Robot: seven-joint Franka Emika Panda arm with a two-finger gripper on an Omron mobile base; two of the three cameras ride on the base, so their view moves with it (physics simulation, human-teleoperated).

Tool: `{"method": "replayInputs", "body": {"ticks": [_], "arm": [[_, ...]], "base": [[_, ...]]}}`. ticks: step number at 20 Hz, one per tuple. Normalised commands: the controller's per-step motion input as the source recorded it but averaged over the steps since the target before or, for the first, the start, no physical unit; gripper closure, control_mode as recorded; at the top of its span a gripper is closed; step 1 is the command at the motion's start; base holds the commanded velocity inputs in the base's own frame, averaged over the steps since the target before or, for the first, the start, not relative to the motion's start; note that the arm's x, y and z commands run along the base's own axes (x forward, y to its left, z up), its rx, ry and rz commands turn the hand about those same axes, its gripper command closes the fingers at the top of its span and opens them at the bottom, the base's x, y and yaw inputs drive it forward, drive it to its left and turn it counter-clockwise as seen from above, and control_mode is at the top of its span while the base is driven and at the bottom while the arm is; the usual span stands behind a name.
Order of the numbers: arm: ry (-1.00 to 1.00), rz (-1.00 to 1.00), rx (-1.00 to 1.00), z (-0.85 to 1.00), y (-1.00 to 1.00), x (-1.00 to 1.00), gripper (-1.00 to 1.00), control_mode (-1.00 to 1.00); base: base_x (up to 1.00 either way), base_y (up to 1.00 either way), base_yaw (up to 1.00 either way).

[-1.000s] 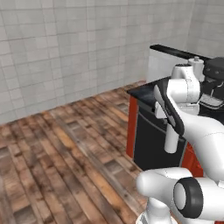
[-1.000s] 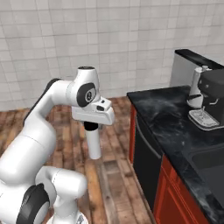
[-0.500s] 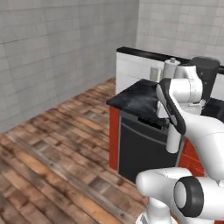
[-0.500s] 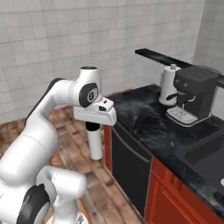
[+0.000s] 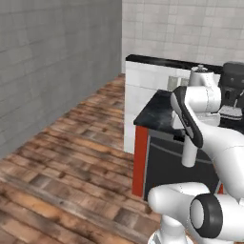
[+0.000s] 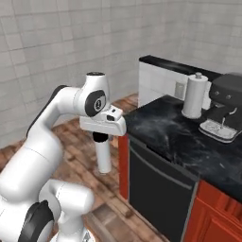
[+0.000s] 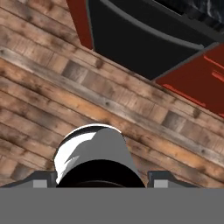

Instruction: Move the drinks to the dining counter.

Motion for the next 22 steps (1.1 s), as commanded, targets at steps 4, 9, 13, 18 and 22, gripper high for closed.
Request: {"method": "replayInputs", "body": {"ticks": [4, 9, 13, 18, 22], "arm": [[0.00, 0.00, 0.00, 0.00, 0.00, 0.00, 1.00, 1.00], [0.00, 0.00, 0.00, 0.00, 0.00, 0.00, 1.00, 1.00], [0.00, 0.00, 0.00, 0.00, 0.00, 0.00, 1.00, 1.00], [0.00, 0.00, 0.00, 0.00, 0.00, 0.00, 1.00, 1.00], [0.00, 0.00, 0.00, 0.00, 0.00, 0.00, 1.00, 1.00]], "base": [[0.40, 1.00, -0.40], [0.49, 1.00, -0.41], [0.49, 1.00, -0.37], [0.51, 1.00, -0.35], [0.50, 1.00, -0.34]]}}
